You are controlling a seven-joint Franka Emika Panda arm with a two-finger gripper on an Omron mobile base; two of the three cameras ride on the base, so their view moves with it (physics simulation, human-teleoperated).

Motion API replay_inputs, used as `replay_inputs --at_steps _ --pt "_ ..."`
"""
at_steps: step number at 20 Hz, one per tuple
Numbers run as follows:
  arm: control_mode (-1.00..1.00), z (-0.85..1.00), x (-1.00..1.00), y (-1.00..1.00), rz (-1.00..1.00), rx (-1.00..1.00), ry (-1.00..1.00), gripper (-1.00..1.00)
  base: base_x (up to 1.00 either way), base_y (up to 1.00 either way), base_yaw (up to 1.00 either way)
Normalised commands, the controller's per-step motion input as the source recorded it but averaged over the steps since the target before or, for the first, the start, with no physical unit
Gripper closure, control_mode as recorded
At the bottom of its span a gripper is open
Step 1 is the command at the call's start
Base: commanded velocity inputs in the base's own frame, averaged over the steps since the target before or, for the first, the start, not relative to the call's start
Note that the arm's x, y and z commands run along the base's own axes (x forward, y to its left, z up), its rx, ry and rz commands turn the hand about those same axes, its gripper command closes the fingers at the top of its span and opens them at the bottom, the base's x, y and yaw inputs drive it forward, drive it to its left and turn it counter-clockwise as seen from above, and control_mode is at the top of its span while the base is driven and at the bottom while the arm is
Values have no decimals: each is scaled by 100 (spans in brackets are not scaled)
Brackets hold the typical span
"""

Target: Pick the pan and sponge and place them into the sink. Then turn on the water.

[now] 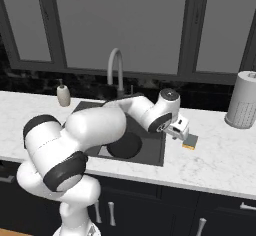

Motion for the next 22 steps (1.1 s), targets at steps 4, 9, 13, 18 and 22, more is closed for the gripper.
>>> replay_inputs --at_steps 4,9,13,18,22 --pt "-100 -16 21 -40 1 0 1 -100 0 0 0" --pt "-100 -18 16 -37 3 0 1 -100 0 0 0" --pt "-100 -10 25 -26 4 -1 1 -100 0 0 0" --pt "-100 -16 20 -13 2 -5 4 -100 0 0 0" --pt "-100 -20 18 -11 3 -6 5 -100 0 0 0"
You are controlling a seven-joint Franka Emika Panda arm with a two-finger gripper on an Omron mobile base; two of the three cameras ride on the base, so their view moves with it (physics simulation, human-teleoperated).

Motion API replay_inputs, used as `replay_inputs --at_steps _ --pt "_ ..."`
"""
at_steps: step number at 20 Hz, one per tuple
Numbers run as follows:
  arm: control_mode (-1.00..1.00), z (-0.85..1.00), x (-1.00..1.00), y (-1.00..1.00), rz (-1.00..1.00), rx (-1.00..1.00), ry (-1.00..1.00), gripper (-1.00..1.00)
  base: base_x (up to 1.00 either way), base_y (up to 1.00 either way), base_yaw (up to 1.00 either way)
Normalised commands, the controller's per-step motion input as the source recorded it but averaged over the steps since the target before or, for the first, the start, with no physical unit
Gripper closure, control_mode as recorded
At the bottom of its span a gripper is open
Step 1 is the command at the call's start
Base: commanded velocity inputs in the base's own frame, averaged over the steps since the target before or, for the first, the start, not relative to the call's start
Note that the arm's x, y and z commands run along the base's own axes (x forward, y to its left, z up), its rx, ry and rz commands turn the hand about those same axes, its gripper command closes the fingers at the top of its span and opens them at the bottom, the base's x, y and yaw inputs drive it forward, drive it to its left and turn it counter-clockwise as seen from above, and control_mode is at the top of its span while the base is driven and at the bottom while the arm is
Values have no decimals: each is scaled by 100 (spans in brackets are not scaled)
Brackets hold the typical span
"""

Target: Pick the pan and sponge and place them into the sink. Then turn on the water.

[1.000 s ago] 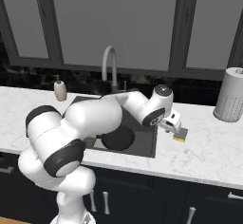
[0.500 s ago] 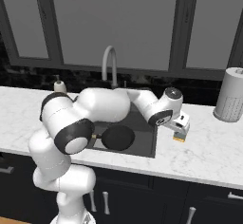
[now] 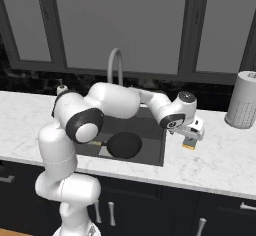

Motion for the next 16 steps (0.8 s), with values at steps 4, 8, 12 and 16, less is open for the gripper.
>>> replay_inputs --at_steps 4,8,12,16 --pt "-100 -21 16 -25 4 0 4 -100 0 0 0" --pt "-100 -25 19 -18 7 0 5 -100 0 0 0" --pt "-100 -24 13 -4 5 0 6 -100 0 0 0" --pt "-100 -17 23 0 4 0 4 -100 0 0 0"
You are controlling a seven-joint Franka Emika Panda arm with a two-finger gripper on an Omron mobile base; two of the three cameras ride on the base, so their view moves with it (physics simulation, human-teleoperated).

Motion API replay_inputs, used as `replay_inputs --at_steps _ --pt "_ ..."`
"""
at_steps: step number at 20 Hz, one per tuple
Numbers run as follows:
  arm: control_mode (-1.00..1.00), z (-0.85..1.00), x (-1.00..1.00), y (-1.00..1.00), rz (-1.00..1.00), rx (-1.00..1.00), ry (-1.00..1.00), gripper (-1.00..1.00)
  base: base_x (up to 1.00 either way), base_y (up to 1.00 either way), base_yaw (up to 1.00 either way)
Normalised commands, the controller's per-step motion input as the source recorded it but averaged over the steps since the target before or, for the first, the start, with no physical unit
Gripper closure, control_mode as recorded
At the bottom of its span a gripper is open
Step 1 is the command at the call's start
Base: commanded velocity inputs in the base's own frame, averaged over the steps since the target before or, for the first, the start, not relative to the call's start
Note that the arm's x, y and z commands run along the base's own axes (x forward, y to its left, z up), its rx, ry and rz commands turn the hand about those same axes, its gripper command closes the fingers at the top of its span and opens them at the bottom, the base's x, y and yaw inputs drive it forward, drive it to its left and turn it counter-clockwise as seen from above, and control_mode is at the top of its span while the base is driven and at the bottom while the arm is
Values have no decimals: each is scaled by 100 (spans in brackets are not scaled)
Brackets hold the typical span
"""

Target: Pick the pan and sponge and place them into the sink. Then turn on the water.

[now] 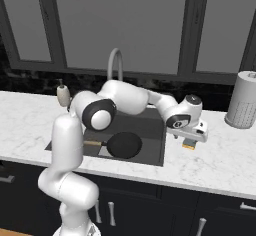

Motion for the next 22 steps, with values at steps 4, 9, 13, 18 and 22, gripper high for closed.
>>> replay_inputs --at_steps 4,9,13,18,22 --pt "-100 -8 25 -3 3 0 4 -100 0 0 0" --pt "-100 -5 24 -15 3 0 1 -100 0 0 0" --pt "-100 -10 17 -18 3 0 0 -100 0 0 0" --pt "-100 -18 2 -3 1 0 0 -100 0 0 0" --pt "-100 -16 0 0 0 0 0 -100 0 0 0"
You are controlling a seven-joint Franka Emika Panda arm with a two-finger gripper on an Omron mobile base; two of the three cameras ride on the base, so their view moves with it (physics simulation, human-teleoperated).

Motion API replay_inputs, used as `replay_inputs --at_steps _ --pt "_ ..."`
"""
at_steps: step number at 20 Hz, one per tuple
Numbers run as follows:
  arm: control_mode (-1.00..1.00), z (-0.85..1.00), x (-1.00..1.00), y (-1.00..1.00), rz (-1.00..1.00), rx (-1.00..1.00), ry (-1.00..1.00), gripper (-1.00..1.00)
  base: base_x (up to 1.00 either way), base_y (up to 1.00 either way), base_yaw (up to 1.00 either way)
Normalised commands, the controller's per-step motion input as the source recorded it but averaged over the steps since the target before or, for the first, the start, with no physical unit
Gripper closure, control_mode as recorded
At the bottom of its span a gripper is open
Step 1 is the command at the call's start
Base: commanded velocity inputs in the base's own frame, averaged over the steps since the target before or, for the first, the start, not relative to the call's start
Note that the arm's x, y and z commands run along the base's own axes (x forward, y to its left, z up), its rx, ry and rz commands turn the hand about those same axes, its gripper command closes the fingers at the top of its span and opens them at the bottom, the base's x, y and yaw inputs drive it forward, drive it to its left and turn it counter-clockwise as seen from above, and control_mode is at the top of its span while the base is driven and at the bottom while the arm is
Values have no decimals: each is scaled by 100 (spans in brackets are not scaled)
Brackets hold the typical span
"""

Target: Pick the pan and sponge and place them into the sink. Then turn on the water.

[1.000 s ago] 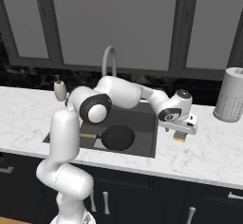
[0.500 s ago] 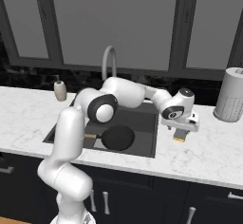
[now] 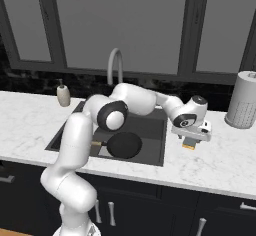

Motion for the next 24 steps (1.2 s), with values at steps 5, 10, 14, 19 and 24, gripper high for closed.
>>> replay_inputs --at_steps 5,10,14,19,24 --pt "-100 -18 0 0 0 0 0 -100 0 0 0" --pt "-100 -18 0 0 0 0 0 -100 0 0 0" --pt "-100 -20 0 -2 0 0 0 -100 0 0 0" --pt "-100 -16 0 0 0 0 0 100 0 0 0" --pt "-100 -1 0 0 0 0 0 100 0 0 0"
